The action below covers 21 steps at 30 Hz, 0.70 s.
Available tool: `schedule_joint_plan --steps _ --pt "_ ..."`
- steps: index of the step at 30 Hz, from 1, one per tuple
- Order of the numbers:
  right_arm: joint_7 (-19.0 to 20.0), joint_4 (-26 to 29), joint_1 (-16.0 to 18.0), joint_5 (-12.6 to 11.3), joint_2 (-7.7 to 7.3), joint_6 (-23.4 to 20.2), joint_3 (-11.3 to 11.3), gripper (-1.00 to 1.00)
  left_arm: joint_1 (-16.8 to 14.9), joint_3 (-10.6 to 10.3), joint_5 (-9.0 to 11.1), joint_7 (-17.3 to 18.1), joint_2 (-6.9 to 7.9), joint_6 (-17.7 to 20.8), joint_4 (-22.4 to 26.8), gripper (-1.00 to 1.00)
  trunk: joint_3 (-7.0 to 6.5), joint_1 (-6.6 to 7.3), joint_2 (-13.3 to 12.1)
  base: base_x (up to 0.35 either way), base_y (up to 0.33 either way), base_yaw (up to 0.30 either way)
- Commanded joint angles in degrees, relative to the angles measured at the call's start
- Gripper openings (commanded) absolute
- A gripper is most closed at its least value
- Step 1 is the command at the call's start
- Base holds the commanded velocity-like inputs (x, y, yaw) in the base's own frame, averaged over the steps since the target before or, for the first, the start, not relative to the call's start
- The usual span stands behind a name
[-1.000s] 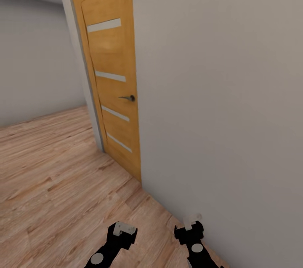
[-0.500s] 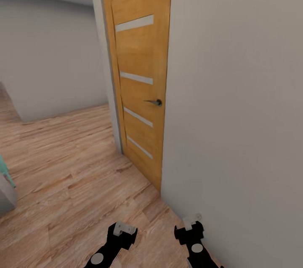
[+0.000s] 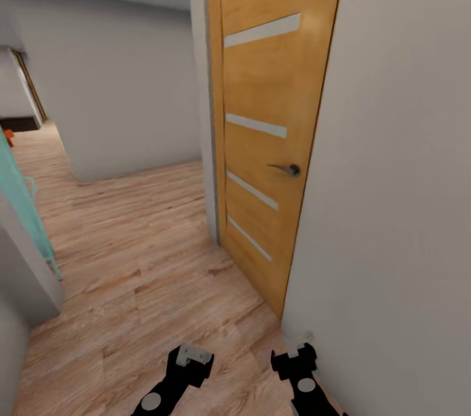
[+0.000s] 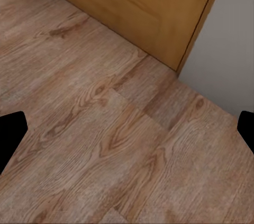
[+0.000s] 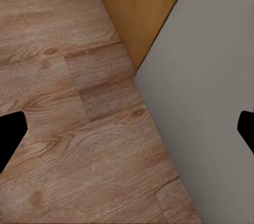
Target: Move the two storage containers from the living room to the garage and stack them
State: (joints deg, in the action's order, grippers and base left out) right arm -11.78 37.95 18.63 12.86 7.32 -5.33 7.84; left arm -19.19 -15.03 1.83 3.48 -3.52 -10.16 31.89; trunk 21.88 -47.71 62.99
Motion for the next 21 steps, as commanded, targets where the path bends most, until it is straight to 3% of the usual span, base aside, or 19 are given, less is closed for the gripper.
schedule_joint_plan --steps 1,21 --pt "-0.3 0.1 0.0 0.6 -0.02 -0.6 0.2 1.0 -0.1 -0.1 0.2 0.1 0.01 -0.2 -0.1 1.0 0.06 -0.04 0.0 0.321 0.132 0.277" --pt "-0.3 0.1 0.0 0.6 0.01 -0.6 0.2 1.0 -0.1 -0.1 0.2 0.1 0.01 -0.1 -0.1 1.0 0.06 -0.04 0.0 0.321 0.132 0.277"
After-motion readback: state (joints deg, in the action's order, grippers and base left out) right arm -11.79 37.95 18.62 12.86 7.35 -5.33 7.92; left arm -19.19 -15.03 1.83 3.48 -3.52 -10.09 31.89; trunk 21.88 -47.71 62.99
